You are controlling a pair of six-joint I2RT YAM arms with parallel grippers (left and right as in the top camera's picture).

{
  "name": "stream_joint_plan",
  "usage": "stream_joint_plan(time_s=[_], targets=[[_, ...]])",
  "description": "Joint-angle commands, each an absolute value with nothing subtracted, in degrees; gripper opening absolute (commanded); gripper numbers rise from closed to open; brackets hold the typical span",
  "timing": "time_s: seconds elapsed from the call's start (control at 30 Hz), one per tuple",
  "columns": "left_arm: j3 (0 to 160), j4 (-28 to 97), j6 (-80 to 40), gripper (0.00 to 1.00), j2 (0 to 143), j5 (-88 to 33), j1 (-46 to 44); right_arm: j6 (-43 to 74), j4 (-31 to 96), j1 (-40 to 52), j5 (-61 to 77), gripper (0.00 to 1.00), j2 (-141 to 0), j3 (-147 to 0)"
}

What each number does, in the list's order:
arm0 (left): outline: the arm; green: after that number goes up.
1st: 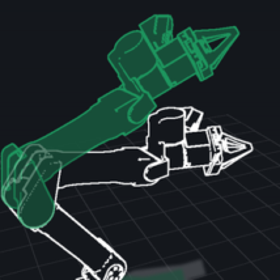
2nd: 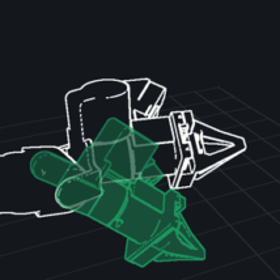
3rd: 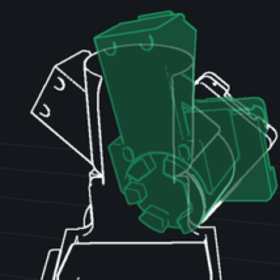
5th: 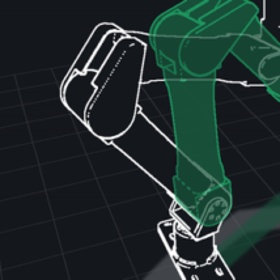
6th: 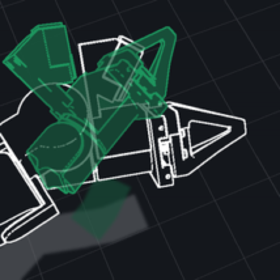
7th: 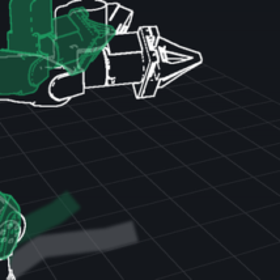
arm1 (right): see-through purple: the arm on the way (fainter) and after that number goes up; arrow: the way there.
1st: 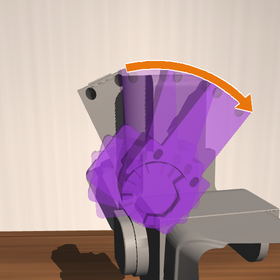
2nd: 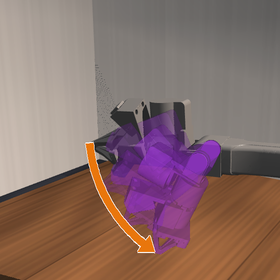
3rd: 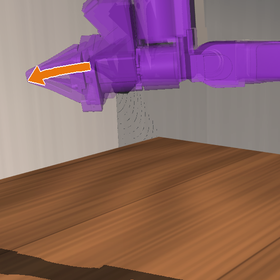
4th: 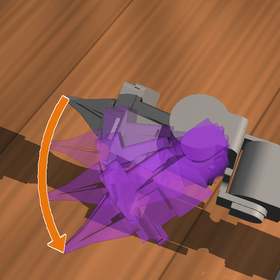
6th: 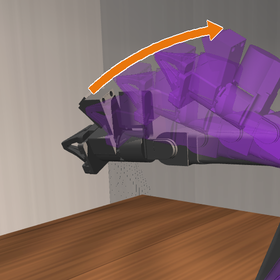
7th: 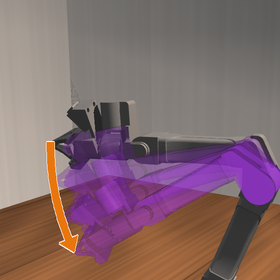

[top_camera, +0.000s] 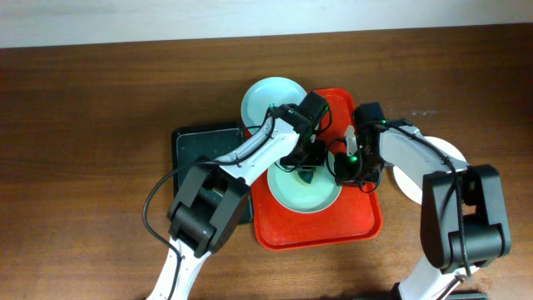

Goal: Clean dirty plates on tray and stack at the side
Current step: 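Scrub the plate held by the right gripper with the sponge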

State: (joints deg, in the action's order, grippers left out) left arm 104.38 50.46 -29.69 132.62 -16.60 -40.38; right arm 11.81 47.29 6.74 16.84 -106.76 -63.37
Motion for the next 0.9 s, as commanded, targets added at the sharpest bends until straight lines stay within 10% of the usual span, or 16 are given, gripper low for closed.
stream_joint_plan(time_s=[0.0,0.87], targets=[[104.1,50.6,-27.6,0.00,135.0,-26.7,-42.4,11.1,47.1,7.2,14.4,0.04,-107.6,-62.4],[119.7,81.3,-25.9,0.00,132.7,-1.3,-29.7,11.1,47.8,7.2,14.4,0.04,-107.6,-62.4]])
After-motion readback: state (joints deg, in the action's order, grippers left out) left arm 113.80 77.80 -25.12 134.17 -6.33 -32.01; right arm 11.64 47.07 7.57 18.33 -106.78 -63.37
